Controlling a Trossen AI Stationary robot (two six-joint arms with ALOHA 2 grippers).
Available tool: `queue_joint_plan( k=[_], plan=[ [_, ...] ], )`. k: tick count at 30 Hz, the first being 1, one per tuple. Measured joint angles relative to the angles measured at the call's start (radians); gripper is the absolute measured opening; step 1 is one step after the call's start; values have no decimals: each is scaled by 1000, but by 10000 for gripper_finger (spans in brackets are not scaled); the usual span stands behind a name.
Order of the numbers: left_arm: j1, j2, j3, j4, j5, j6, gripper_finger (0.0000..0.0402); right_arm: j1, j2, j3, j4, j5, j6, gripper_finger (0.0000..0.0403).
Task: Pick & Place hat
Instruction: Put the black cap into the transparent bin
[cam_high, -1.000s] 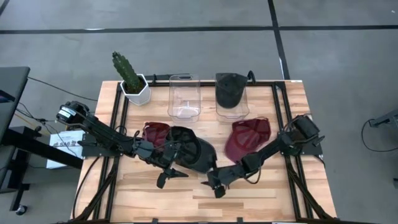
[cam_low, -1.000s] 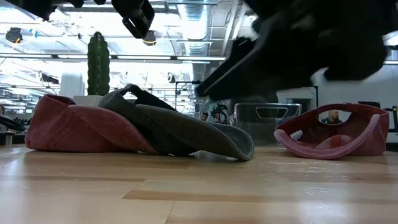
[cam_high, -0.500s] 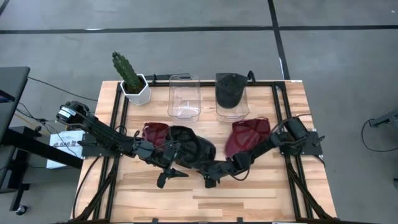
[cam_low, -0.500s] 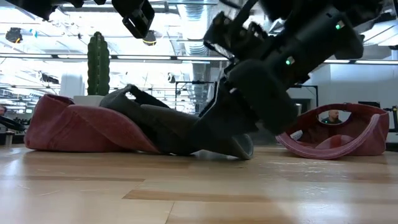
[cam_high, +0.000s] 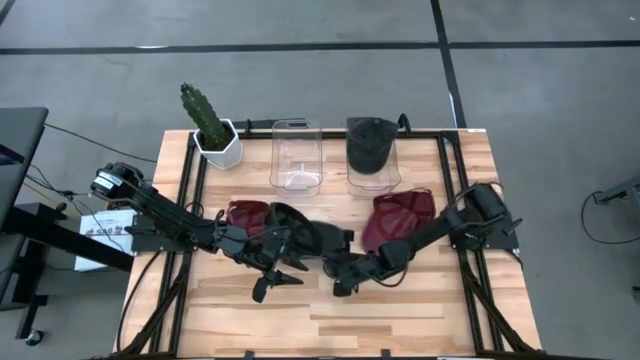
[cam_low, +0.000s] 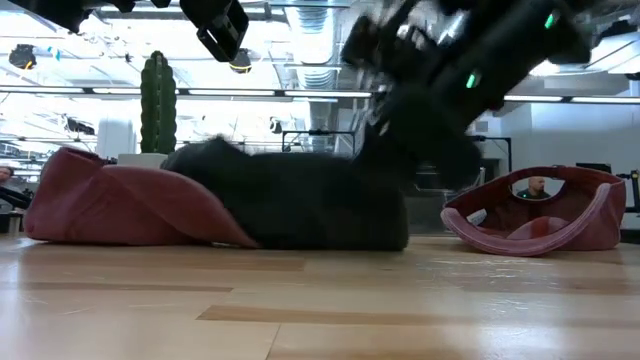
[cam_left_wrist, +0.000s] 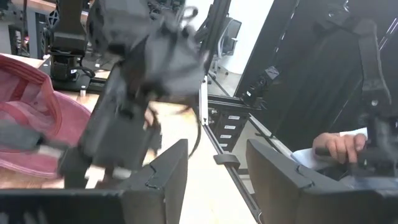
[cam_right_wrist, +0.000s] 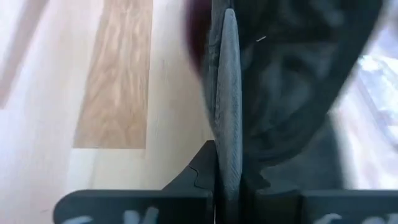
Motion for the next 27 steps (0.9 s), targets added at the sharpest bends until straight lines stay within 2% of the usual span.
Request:
queue_joint_plan(
  k=[4,12,15,19,24,27],
  plan=[
    [0,0,0,0,0,0,159,40,-100,0,-114,148,43,6],
    [0,0,0,-1,0,0,159,159,-297,-1,-445,533,232,3],
    [0,0,0,0,-4,3,160,188,-387,-1,-548,623,284,3],
    [0,0,0,25,-21,53,160,191,-513,-1,-607,586,282,2],
    [6,0,1,129,-19,96,160,171,-624,-1,-610,286,199,1],
    [8,-7,1,162,-22,98,159,186,-653,-1,-611,260,194,1]
  ],
)
